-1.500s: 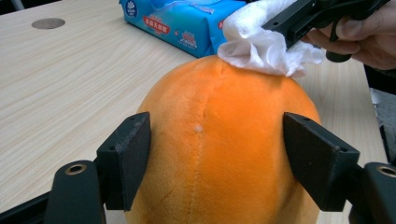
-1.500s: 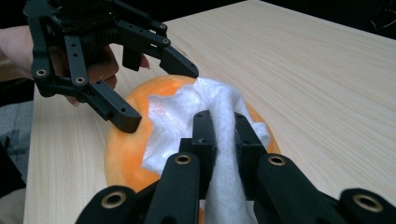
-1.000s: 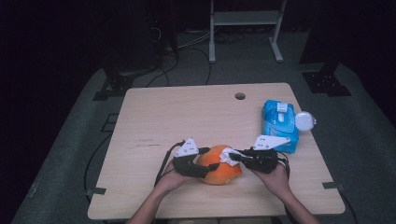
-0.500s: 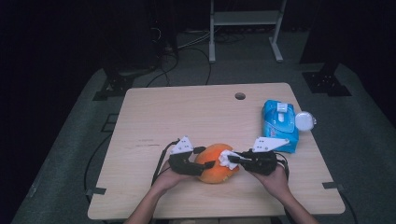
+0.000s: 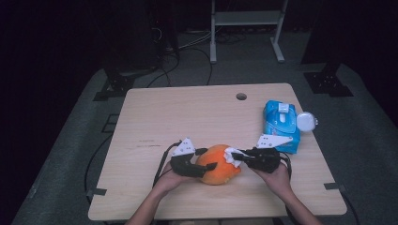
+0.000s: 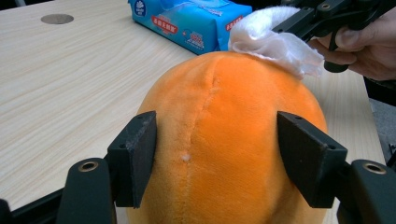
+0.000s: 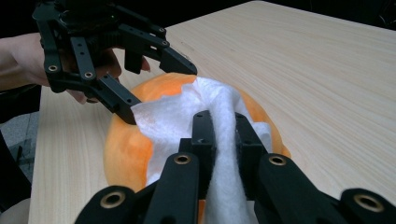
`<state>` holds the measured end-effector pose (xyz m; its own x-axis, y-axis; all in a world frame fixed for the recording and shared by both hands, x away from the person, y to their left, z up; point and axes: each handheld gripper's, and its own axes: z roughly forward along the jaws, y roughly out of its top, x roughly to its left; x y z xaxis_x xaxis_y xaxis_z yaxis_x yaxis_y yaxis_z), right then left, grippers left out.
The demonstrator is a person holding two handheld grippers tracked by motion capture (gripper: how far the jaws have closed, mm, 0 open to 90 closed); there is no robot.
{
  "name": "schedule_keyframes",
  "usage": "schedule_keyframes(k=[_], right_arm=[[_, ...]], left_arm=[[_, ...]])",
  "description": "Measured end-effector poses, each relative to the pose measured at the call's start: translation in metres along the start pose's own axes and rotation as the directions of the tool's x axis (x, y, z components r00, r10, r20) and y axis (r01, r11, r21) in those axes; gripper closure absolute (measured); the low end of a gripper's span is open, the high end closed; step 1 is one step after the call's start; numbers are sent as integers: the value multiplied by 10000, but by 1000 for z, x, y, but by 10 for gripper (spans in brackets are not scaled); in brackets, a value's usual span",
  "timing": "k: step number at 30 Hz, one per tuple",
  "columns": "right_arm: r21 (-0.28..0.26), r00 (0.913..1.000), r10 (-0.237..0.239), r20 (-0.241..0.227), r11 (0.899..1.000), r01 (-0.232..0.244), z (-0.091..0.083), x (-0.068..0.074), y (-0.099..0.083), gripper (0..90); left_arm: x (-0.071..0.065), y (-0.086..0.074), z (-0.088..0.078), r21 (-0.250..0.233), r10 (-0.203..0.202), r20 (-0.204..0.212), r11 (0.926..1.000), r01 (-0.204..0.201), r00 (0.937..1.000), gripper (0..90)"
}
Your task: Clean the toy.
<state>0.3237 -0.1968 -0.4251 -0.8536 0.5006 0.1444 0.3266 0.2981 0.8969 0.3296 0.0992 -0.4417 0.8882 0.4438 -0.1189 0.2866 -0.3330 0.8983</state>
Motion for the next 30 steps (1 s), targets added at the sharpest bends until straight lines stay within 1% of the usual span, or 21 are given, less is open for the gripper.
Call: schedule_keyframes(k=[5, 9, 12, 13, 16, 18, 22, 23, 25, 28, 30], right_arm=[[159, 9994, 341, 0, 9993, -340, -2, -7, -5, 814], [59, 9993, 380, 0, 9993, -379, -2, -6, -4, 814], [-108, 9994, 334, -72, 9994, -335, 0, -3, -1, 814], [-143, 9994, 326, -107, 9994, -328, 0, -2, 0, 814], [-241, 9994, 303, -143, 9992, -306, 0, -1, 2, 814], [-235, 9994, 316, -128, 9992, -319, 0, -3, 1, 814], [-58, 9990, 449, -68, 9990, -449, 0, -7, -2, 814], [-42, 9988, 482, -29, 9988, -483, 0, -8, -3, 814], [50, 9984, 557, 27, 9984, -557, -2, -9, -5, 814], [-14, 9986, 519, 60, 9987, -519, -3, -7, -3, 815], [-96, 9991, 431, -8, 9990, -431, -2, -4, 0, 814]], left_arm=[[0, 0, 0, 27, 3, -37, 10000, -2, 10000, 316], [-2, 1, 1, -31, 43, 104, 10000, -43, 9999, 316], [-8, 2, 3, 21, 190, 183, 9998, -190, 9997, 315], [-9, 3, 4, 66, 303, 228, 9995, -305, 9993, 313], [-13, 3, 5, 86, 515, 430, 9986, -519, 9977, 312], [-14, 3, 5, 87, 544, 497, 9985, -549, 9973, 312], [-12, 3, 3, 121, 521, 428, 9985, -526, 9977, 312], [-11, 3, 3, 83, 459, 415, 9989, -463, 9981, 312], [-11, 2, 3, 51, 481, 431, 9988, -483, 9979, 312], [-12, 3, 5, 38, 479, 433, 9988, -481, 9979, 309], [-14, 3, 6, 78, 589, 461, 9982, -593, 9972, 308]])
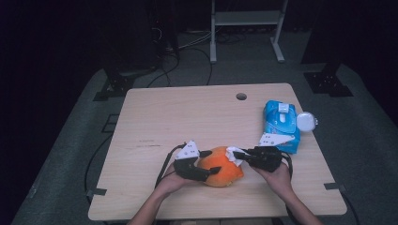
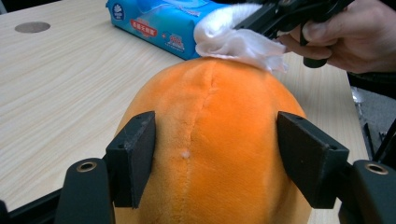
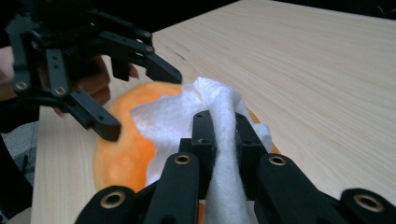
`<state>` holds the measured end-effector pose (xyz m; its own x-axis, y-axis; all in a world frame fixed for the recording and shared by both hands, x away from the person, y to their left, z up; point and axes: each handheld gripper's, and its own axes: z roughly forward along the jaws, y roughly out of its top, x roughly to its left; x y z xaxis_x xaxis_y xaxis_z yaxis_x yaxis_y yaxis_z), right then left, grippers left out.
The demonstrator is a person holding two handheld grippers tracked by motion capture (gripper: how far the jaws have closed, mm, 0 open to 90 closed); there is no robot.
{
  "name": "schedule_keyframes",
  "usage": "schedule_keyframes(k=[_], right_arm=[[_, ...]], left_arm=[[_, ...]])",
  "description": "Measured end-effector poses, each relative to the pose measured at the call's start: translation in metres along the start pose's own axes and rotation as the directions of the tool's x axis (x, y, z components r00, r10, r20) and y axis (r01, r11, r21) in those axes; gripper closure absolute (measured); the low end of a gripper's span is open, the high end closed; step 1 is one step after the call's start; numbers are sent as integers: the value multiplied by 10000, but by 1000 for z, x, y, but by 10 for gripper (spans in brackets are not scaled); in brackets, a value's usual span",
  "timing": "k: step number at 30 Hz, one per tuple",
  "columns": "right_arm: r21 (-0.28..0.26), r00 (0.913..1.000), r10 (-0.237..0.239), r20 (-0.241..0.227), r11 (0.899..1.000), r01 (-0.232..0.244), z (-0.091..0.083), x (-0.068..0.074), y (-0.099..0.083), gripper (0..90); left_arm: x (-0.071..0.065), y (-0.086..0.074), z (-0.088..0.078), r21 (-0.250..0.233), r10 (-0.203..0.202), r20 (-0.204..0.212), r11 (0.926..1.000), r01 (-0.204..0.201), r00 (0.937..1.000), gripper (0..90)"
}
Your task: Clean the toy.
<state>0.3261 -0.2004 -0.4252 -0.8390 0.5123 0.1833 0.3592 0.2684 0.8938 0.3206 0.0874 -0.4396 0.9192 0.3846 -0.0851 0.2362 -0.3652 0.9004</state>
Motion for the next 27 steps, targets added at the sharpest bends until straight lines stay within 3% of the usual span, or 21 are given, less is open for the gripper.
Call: schedule_keyframes(k=[6, 13, 19, 22, 25, 27], right_arm=[[-127, 9991, -381, -189, 9992, 379, 2, 9, 5, 814], [18, 9999, 108, -7, 9999, -108, -1, -2, 0, 814], [-64, 9991, -372, -201, 9993, 371, 2, 9, 6, 814], [25, 9992, -326, -238, 9995, 327, 3, 8, 4, 814], [166, 9993, -374, -58, 9992, 375, 0, 4, 2, 815], [126, 9997, -249, -58, 9996, 250, -1, 1, 1, 814]], left_arm=[[-3, 0, 1, 1, 127, -1, 9999, -127, 9999, 308], [-9, 3, 5, -15, 296, 87, 9996, -296, 9995, 303], [-16, 7, 9, 47, 593, 170, 9982, -594, 9981, 285], [-12, 9, 5, -159, 320, 266, 9994, -316, 9991, 214], [-5, 8, 3, 52, -82, -75, 10000, 82, 9999, 107], [-1, 4, 5, 138, -449, 47, 9989, 449, 9990, 116]])
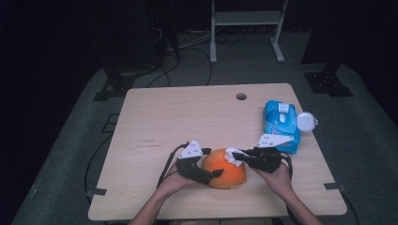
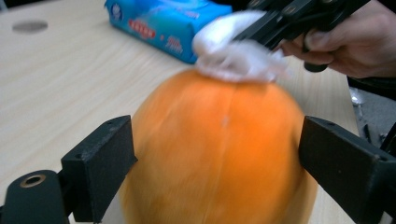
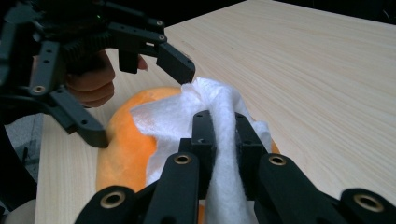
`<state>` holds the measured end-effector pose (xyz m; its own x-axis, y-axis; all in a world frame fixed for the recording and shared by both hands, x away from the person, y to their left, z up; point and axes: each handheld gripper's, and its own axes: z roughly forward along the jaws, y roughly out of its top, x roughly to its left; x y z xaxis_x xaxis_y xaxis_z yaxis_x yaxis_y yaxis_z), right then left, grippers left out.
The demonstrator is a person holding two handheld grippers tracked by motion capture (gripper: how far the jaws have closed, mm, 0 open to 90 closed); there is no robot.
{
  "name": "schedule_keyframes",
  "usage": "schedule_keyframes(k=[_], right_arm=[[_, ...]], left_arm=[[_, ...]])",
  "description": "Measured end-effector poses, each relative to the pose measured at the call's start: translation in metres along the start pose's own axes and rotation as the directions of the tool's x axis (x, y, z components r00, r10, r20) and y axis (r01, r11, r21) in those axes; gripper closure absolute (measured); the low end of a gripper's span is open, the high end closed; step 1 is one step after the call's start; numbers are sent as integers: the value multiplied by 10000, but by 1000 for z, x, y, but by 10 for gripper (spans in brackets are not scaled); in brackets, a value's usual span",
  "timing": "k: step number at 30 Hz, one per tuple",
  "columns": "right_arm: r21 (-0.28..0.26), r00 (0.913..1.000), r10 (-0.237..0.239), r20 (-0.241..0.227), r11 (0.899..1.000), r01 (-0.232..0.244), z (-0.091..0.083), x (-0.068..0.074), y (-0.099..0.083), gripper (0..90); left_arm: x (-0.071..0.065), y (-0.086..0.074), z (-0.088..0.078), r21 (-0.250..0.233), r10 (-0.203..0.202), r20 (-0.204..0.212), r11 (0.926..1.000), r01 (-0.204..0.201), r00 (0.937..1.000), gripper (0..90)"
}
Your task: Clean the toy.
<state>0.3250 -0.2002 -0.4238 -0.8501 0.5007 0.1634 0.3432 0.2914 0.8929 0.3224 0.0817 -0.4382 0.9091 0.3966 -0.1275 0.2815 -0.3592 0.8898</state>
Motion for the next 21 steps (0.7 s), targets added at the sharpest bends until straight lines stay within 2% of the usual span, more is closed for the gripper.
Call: schedule_keyframes(k=[1, 4, 6, 9, 10, 13, 15, 16, 18, 21], right_arm=[[-17, 10000, 63, 5, 10000, -63, 0, -1, 0, 814], [-53, 10000, -82, -51, 10000, 82, 1, 4, 3, 814], [-233, 9992, -140, -365, 9996, 132, 3, 10, 6, 814], [-125, 9971, -551, -522, 9984, 545, 9, 21, 9, 814], [-55, 9964, -708, -463, 9975, 707, 10, 23, 10, 814], [8, 9969, -623, -485, 9981, 624, 8, 19, 9, 814], [54, 9978, -595, -288, 9982, 597, 5, 15, 7, 814], [56, 9982, -548, -244, 9985, 550, 4, 13, 6, 814], [44, 9991, -385, -164, 9992, 386, 1, 8, 5, 814], [16, 9993, -360, -116, 9993, 360, 1, 7, 6, 814]], left_arm=[[0, -1, 1, 20, 4, 7, 10000, -4, 10000, 138], [-6, 1, 3, 134, 361, -64, 9993, -360, 9993, 206], [-10, 3, 6, 108, 587, -121, 9982, -586, 9982, 226], [-15, 5, 6, 241, 910, -217, 9956, -905, 9956, 225], [-14, 4, 6, 195, 882, -187, 9959, -878, 9959, 218], [-10, 3, 3, 43, 684, -66, 9977, -684, 9976, 176], [-6, 3, 2, 37, 373, -156, 9993, -373, 9992, 103], [-3, 2, 3, 16, 179, -103, 9998, -179, 9998, 97], [-2, -1, 4, -45, 25, 70, 10000, -25, 10000, 140], [-7, 3, 4, 113, 388, -133, 9992, -387, 9992, 226]])
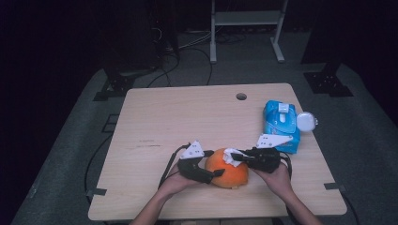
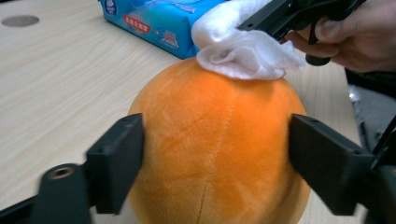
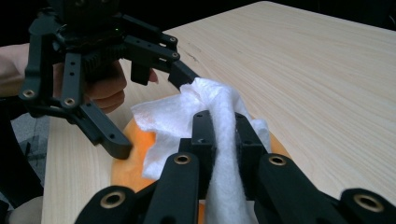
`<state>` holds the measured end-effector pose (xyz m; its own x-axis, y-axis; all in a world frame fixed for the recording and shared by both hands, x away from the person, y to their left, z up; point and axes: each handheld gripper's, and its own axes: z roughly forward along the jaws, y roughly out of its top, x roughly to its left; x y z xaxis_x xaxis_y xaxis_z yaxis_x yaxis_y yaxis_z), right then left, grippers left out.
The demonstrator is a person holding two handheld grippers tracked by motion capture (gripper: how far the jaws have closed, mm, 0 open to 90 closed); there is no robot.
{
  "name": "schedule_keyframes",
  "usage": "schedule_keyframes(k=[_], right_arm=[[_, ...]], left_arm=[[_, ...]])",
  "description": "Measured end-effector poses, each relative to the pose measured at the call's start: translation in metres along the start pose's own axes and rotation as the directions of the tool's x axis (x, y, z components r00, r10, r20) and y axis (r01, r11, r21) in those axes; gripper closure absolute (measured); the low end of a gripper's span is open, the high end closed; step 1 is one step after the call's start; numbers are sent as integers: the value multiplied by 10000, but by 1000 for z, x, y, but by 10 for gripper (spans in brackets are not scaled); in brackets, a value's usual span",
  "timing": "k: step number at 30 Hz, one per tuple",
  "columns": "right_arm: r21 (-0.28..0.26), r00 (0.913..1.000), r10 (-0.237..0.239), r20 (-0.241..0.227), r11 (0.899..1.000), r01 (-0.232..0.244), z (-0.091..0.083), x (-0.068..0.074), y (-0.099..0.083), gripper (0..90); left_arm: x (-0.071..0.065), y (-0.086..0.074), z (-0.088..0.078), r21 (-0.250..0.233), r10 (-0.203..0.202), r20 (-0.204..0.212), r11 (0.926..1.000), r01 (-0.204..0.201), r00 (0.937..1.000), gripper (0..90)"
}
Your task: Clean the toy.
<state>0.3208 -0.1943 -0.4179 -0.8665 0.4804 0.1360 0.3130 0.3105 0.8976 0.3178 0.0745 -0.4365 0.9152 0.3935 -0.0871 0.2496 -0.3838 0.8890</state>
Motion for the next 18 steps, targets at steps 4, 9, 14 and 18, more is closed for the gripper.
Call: schedule_keyframes(k=[4, 9, 14, 18], right_arm=[[-256, 9995, -113, -295, 9996, 105, 3, 10, 5, 814], [-120, 9988, -231, -424, 9997, 226, 4, 11, 5, 815], [-78, 9992, -173, -364, 9998, 171, 0, 6, 2, 814], [-86, 9993, -210, -320, 9997, 208, 1, 8, 4, 815]], left_arm=[[-8, 5, 1, 32, 400, -113, 9992, -400, 9991, 262], [-6, 4, -1, -116, 359, 27, 9993, -359, 9994, 184], [6, -3, 2, -142, -628, 163, 9979, 630, 9979, 62], [0, 0, 3, -5, -208, 123, 9998, 208, 9997, 193]])
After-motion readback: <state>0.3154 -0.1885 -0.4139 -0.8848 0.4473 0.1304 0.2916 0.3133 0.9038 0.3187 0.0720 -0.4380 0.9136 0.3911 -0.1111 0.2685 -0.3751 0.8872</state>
